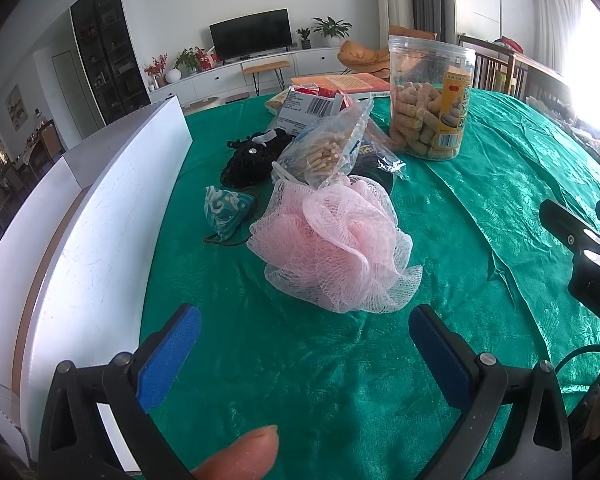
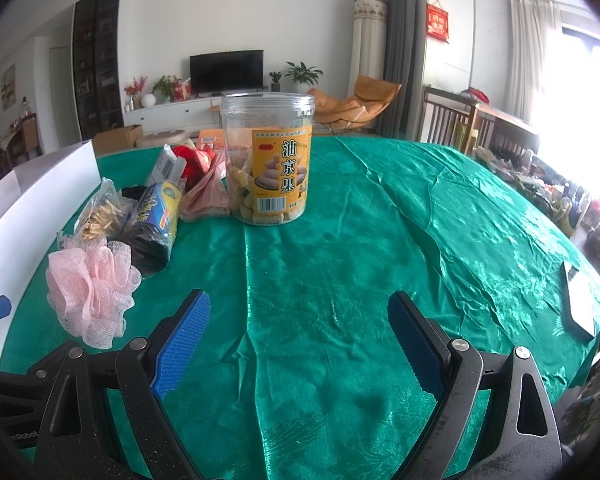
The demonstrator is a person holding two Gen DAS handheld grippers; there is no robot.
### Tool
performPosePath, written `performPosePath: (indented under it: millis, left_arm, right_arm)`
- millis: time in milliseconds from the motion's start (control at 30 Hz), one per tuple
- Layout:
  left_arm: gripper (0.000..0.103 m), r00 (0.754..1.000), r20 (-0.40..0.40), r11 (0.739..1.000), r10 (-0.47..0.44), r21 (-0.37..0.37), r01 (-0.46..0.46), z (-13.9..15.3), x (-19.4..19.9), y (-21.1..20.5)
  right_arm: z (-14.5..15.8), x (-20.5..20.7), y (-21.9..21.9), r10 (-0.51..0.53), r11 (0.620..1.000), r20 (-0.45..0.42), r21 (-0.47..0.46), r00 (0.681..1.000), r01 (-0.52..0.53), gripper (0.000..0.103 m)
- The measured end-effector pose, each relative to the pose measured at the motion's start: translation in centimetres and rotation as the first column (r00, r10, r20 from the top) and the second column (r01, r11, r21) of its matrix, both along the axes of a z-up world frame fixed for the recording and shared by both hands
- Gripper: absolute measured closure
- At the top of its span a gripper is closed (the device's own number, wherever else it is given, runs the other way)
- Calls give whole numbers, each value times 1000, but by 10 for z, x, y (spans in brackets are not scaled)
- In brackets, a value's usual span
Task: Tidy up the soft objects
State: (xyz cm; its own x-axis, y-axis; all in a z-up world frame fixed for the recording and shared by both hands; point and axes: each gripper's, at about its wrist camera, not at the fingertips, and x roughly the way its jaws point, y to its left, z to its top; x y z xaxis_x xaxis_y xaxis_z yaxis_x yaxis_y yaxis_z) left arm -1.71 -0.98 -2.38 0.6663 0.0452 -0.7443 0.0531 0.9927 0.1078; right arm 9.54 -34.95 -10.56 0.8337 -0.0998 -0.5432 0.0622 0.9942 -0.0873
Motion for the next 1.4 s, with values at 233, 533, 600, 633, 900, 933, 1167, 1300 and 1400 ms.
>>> performPosePath:
  millis: [233, 533, 600, 633, 900, 933, 1167, 1300, 1400]
  left_arm:
    - [0, 1000, -1, 1000, 0, 1, 0, 0, -1, 1]
    - [0, 1000, 1, 1000, 2, 0, -2, 0, -1, 1]
    - [0, 1000, -1, 1000, 2, 0, -2, -1, -1, 2]
    - [0, 1000, -1, 1000, 2, 0, -2, -2, -1, 3]
    - [0, 1000, -2, 1000, 4, 1, -4, -5, -2, 7]
    - [0, 1000, -2, 1000, 4, 1, -4, -5, -2, 6]
    - [0, 1000, -3, 1000, 3, 2, -3, -5, -2, 6]
    - [0, 1000, -2, 1000, 4, 3, -4, -6, -2, 7]
    - [0, 1000, -3, 1000, 3, 4, -3, -6, -3, 8]
  right_arm:
    - [0, 0, 0, 0, 1000, 0, 2, 1000, 0, 11]
    - [0, 0, -1, 1, 1000, -1, 4, 1000, -1, 11]
    - [0, 0, -1, 1, 1000, -1, 4, 1000, -1, 11]
    - [0, 0, -1, 1, 1000, -1, 5, 1000, -1, 11]
    - [0, 0, -1, 2, 1000, -1, 6, 1000, -2, 11]
    - [0, 0, -1, 2, 1000, -2, 7, 1000, -2, 11]
    - [0, 0, -2, 2, 1000, -2, 8, 1000, -2, 11]
    - [0, 0, -2, 2, 1000, -2, 9, 1000, -2, 11]
    - [0, 0, -2, 2, 1000, -2, 10, 1000, -2, 11]
